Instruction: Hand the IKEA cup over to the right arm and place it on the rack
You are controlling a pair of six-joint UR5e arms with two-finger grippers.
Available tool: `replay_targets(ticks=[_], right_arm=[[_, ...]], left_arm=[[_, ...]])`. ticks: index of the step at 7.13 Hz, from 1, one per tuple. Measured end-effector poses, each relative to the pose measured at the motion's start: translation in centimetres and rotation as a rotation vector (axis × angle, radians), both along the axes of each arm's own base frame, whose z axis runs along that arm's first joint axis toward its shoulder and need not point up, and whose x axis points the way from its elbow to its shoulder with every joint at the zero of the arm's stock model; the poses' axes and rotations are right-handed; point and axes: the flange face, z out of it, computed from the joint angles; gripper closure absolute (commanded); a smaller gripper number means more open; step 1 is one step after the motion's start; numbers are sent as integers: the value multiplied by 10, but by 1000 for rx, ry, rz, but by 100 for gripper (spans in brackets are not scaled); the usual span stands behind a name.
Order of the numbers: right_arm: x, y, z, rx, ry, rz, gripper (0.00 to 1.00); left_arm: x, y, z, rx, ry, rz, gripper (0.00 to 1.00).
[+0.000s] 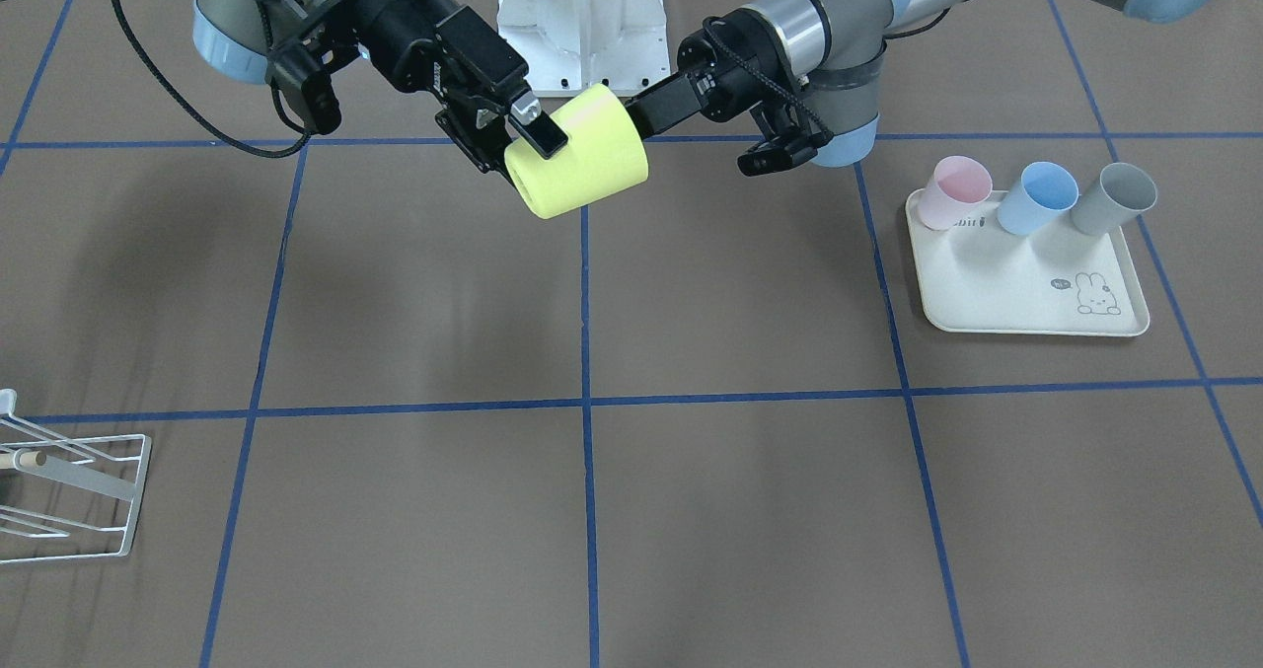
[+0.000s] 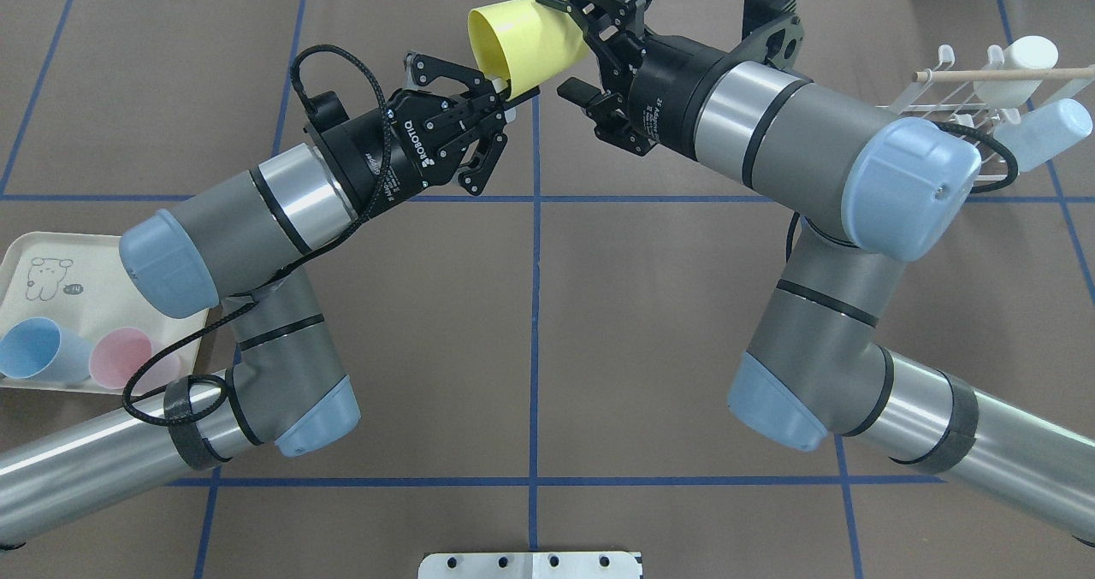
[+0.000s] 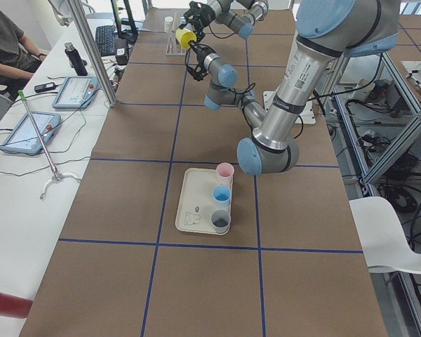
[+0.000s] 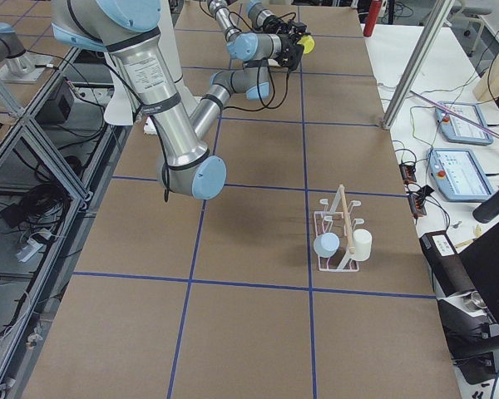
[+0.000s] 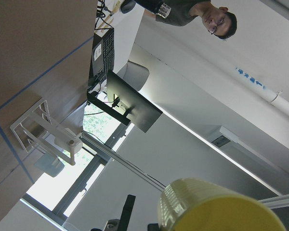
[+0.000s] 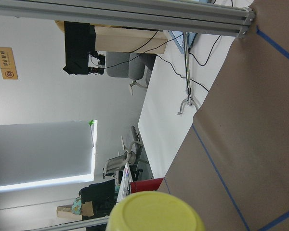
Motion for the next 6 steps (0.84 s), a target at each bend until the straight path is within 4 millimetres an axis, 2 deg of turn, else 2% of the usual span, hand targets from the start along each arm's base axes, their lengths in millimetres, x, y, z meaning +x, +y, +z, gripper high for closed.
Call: replay_targets(ticks=[4,6], right_arm=[[0,0,0,0,0,0,0],[0,0,0,0,0,0,0]], left_arm=[[2,2,0,-5,-1,2,100],[11,9,-1,-18,5,4,100]])
